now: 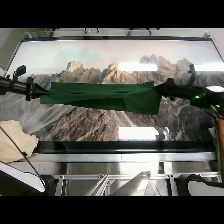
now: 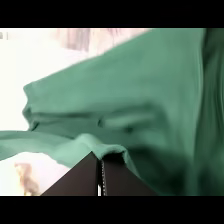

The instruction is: Fold the shirts.

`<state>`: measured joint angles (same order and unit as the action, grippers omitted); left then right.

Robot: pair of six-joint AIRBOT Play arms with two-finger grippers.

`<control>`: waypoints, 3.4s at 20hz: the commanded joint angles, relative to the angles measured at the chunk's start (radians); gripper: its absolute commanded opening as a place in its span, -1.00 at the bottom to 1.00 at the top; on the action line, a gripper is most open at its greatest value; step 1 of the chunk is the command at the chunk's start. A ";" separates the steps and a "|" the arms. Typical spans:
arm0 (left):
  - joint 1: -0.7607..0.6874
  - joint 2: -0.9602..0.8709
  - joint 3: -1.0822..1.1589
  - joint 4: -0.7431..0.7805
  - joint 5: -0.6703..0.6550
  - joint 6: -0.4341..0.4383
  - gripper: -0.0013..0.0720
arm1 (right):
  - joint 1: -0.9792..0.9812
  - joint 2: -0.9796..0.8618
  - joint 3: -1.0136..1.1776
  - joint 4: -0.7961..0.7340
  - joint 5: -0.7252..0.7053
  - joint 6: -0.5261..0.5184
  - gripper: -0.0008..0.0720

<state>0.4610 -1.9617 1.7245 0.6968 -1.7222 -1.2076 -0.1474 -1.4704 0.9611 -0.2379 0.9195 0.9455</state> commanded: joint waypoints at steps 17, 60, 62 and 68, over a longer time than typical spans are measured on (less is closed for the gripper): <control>0.003 -0.348 0.335 -0.011 -0.019 -0.166 -0.91 | 0.056 -0.362 0.244 -0.004 -0.118 -0.068 -0.90; -0.617 -0.045 0.335 0.236 0.241 -0.066 -0.97 | -0.058 -0.370 0.246 -0.289 0.129 0.106 0.63; -0.638 -0.051 0.329 0.261 0.282 -0.068 -0.98 | -0.037 -0.398 0.267 -0.263 0.176 0.107 0.53; -0.670 -0.052 0.192 0.307 0.397 -0.108 -0.98 | 0.060 -0.463 0.364 -0.263 0.222 0.147 -0.22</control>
<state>-0.1894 -2.0132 1.9675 0.9558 -1.3781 -1.2984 -0.1291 -1.9053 1.2850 -0.5026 1.1110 1.0786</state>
